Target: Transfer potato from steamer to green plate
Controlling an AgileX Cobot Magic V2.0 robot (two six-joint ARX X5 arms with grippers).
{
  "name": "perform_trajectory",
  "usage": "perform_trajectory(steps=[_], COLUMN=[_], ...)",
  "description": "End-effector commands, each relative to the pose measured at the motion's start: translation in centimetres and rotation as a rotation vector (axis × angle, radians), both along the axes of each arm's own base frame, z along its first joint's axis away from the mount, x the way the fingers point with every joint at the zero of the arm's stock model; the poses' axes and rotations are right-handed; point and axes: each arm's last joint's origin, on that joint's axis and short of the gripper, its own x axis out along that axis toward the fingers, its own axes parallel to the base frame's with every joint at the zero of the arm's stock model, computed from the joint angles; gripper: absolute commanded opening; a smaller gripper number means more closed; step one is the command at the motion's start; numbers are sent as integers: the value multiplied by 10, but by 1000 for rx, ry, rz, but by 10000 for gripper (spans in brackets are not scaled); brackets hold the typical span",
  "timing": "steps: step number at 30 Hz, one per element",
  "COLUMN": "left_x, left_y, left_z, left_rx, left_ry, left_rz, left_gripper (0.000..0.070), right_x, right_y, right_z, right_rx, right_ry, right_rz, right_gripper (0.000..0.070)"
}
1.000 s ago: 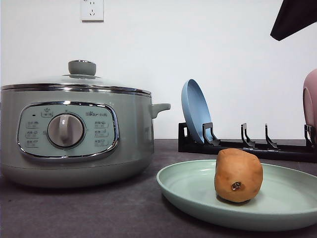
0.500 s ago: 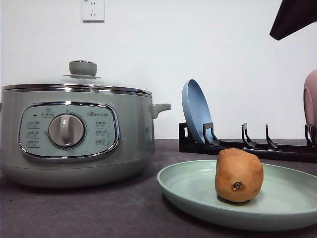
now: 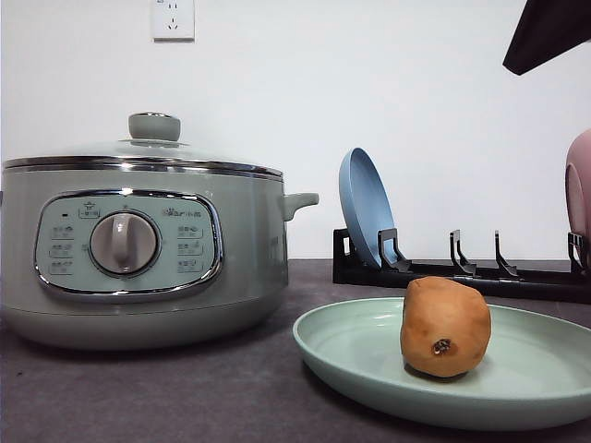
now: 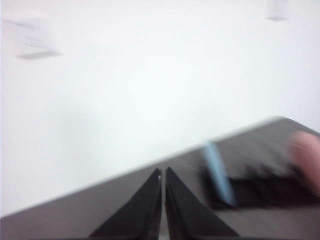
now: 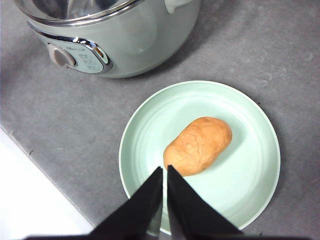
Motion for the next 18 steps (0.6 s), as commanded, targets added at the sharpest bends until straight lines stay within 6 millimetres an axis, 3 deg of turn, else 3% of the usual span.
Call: perform_trajectory(steps=[1, 9, 18], left_x=[-5, -19, -23], left_y=[5, 19, 21], left_z=[-6, -76, -180], left_rx=[6, 2, -3], left_ry=[-59, -158, -165], left_rz=[79, 302, 362], left_gripper=[1, 2, 1], right_x=[1, 1, 1], right_y=[2, 2, 2], right_z=[4, 4, 4], right_rx=[13, 13, 13], right_ry=[-14, -14, -14], right_rz=[3, 2, 3], right_gripper=[0, 0, 0])
